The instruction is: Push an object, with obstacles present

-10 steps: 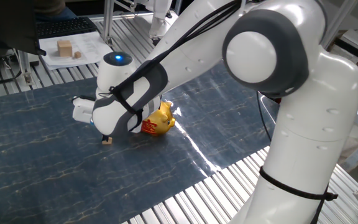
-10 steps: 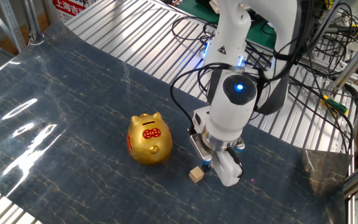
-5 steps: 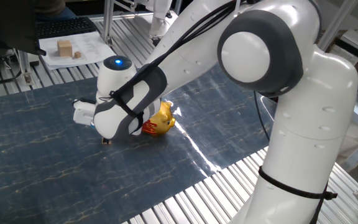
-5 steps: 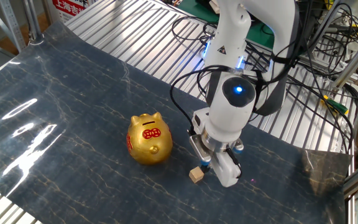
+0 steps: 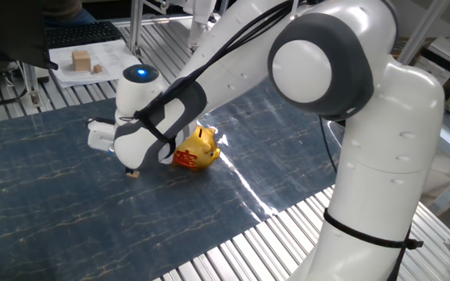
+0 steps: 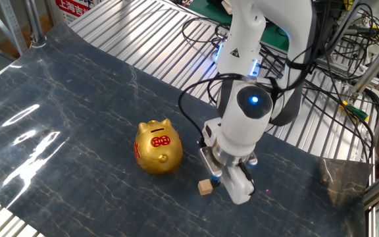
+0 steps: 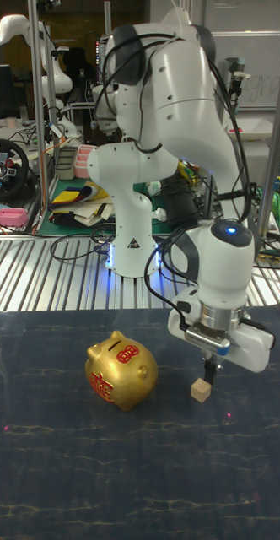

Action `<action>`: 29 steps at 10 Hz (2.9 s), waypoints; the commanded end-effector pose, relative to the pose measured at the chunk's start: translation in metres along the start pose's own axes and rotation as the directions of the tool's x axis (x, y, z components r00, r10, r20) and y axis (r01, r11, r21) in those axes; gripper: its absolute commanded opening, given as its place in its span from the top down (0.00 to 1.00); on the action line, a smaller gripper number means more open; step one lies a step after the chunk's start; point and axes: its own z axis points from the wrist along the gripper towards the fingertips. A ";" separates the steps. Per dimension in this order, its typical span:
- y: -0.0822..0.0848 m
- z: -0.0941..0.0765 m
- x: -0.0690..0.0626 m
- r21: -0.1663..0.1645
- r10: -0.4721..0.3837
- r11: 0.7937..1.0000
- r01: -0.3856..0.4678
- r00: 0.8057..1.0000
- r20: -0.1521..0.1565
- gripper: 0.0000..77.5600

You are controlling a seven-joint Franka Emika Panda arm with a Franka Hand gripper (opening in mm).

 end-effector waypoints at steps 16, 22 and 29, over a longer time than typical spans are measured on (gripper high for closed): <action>0.004 -0.005 -0.089 0.054 -0.033 0.998 0.030 0.998 0.050 1.00; 0.002 -0.026 -0.066 0.037 -0.062 0.997 0.063 0.998 -0.011 1.00; -0.015 -0.008 -0.044 0.046 -0.164 0.985 0.165 0.986 -0.021 1.00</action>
